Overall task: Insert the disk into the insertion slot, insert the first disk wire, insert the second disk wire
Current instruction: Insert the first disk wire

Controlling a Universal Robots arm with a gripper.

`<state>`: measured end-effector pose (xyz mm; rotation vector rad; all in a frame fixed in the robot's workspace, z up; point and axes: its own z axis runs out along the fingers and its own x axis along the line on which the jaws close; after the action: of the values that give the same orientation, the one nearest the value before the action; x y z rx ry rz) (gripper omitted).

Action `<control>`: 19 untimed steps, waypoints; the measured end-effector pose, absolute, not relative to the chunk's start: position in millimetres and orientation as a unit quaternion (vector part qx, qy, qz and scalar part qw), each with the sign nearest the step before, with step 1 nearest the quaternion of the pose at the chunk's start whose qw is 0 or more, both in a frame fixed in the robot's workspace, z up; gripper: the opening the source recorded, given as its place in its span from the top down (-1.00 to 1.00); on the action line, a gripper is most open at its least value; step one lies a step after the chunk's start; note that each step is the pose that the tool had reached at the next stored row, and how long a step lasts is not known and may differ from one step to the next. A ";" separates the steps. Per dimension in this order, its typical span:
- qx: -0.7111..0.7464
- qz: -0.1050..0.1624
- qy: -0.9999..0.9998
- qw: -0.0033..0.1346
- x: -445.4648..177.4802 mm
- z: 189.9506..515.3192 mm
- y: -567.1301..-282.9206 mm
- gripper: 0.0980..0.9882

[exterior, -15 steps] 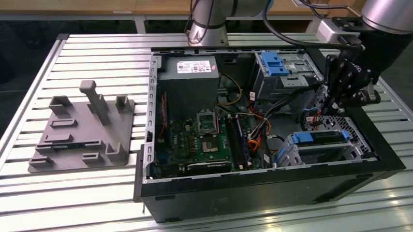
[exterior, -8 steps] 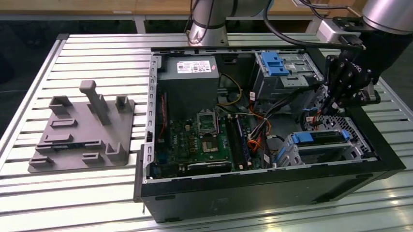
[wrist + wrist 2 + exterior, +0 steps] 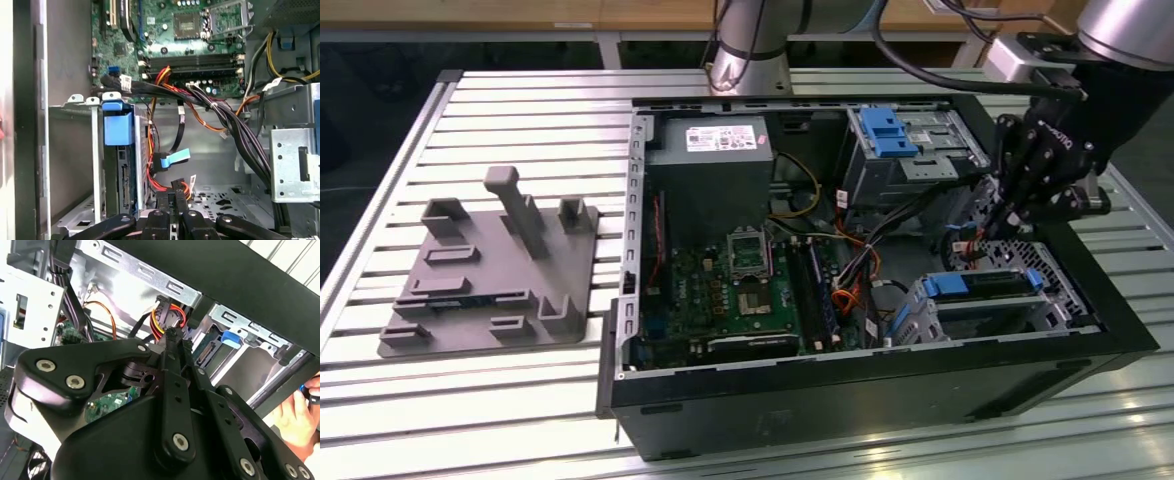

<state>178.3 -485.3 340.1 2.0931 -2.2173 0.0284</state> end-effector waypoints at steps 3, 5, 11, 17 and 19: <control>0.685 0.009 -0.726 0.055 179.5 340.2 -485.3 0.84; 0.685 0.010 -0.726 0.056 179.4 341.1 -485.3 0.84; 0.685 0.012 -0.726 0.057 178.1 342.6 -489.8 0.84; 0.686 0.010 -0.726 0.048 177.5 342.6 -498.8 0.84; 0.686 0.009 -0.727 0.041 177.1 342.6 -501.5 0.84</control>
<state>177.1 -501.5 342.6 2.1000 -2.2250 0.0269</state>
